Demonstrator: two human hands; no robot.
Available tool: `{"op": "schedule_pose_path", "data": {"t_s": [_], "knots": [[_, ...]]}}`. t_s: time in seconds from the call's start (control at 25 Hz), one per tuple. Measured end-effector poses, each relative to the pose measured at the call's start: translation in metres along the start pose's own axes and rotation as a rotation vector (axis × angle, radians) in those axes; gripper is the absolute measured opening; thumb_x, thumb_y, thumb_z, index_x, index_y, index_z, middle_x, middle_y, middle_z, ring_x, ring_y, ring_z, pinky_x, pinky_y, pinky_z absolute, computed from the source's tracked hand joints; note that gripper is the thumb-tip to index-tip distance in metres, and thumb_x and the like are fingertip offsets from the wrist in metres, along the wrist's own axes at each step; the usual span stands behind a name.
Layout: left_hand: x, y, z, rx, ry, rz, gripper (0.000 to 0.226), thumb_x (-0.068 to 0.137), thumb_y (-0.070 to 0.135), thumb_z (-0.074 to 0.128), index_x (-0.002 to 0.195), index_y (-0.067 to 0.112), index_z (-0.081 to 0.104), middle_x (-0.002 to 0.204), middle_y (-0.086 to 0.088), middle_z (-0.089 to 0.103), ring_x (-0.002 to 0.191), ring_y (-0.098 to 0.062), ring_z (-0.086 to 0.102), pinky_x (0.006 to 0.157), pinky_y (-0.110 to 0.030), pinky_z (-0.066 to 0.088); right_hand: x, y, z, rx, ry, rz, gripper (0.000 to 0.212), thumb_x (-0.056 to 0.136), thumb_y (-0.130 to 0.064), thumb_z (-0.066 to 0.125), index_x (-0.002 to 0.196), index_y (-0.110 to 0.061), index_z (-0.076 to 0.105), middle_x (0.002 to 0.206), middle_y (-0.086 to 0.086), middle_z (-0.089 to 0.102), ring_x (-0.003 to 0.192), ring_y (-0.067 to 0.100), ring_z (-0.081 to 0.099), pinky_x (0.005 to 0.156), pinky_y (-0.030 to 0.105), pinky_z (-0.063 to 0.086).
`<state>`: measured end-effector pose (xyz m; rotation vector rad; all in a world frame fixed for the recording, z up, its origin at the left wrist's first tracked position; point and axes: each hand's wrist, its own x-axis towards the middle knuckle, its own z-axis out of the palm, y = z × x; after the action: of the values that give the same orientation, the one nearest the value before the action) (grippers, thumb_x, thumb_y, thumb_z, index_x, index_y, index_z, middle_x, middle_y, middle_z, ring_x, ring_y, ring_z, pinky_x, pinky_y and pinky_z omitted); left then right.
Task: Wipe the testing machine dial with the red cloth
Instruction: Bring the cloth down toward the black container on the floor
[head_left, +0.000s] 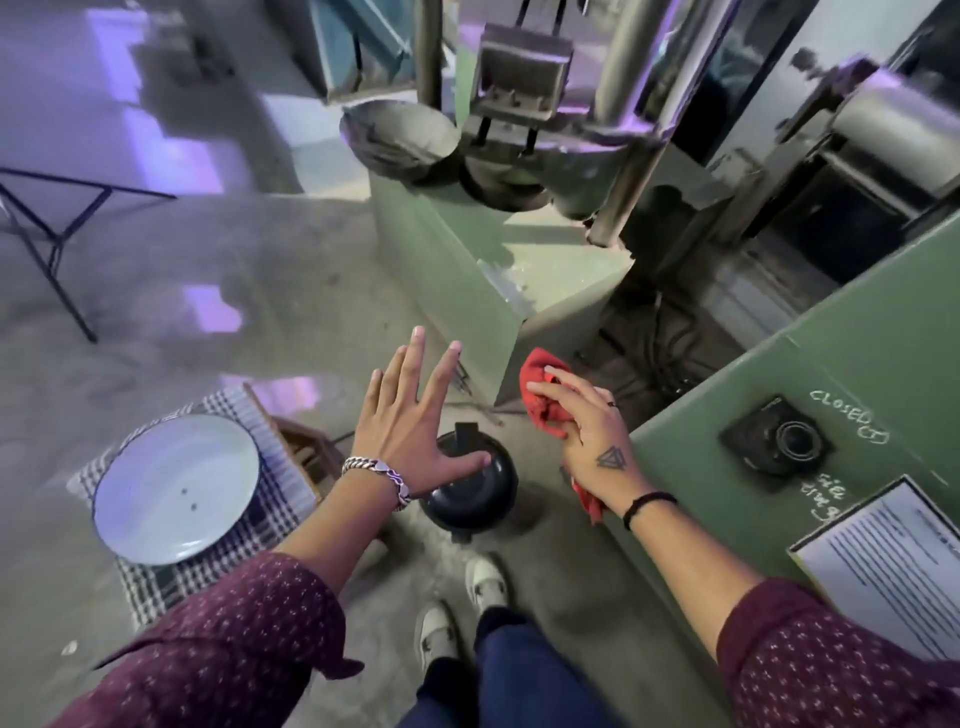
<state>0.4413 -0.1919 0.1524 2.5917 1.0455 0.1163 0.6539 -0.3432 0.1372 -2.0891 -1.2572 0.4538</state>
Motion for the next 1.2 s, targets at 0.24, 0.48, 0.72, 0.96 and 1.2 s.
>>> {"op": "schedule_pose_path", "data": {"t_s": [0.24,0.48,0.72,0.96,1.2], "knots": [[-0.016,-0.044,0.037,-0.023,-0.074,-0.113,0.144,0.065,0.099,0.065,0.173,0.045,-0.015,0.183,-0.003,-0.026,0.171,-0.038,0.003,0.136,-0.061,0.013,-0.017,0.027,0.057,0.011,-0.129,0.119,0.081,0.078,0.021,0.046,0.139,-0.021,0.079,0.159,0.004,0.063,0.135,0.038,0.055,0.118,0.057,0.051],[0.002,-0.065,0.079,-0.036,-0.186,-0.176,0.142,0.066,0.097,0.06,0.172,0.044,-0.018,0.182,-0.002,-0.03,0.171,-0.036,0.001,0.137,-0.059,0.015,-0.01,0.064,0.097,0.005,-0.24,0.216,0.085,0.072,0.032,0.048,0.135,-0.014,0.081,0.154,0.011,0.068,0.133,0.044,0.059,0.12,0.049,0.047],[0.033,-0.073,0.105,-0.023,-0.267,-0.171,0.142,0.067,0.097,0.06,0.171,0.045,-0.02,0.18,-0.001,-0.035,0.171,-0.034,-0.002,0.137,-0.057,0.011,0.006,0.085,0.121,-0.022,-0.349,0.191,0.081,0.076,0.03,0.05,0.136,-0.014,0.081,0.155,0.011,0.068,0.133,0.044,0.059,0.12,0.047,0.046],[0.042,-0.077,0.112,-0.02,-0.289,-0.183,0.143,0.067,0.095,0.064,0.171,0.044,-0.019,0.181,-0.001,-0.033,0.171,-0.033,-0.002,0.137,-0.058,0.011,0.015,0.107,0.152,-0.023,-0.394,0.165,0.079,0.079,0.017,0.049,0.138,-0.026,0.081,0.157,0.006,0.067,0.131,0.042,0.061,0.116,0.048,0.049],[0.034,-0.078,0.125,-0.013,-0.305,-0.193,0.143,0.069,0.095,0.064,0.171,0.044,-0.022,0.18,0.0,-0.035,0.171,-0.033,-0.003,0.138,-0.057,0.011,0.008,0.126,0.171,-0.072,-0.539,0.186,0.084,0.08,0.022,0.052,0.139,-0.032,0.078,0.162,-0.002,0.062,0.136,0.037,0.055,0.118,0.038,0.041]]}}
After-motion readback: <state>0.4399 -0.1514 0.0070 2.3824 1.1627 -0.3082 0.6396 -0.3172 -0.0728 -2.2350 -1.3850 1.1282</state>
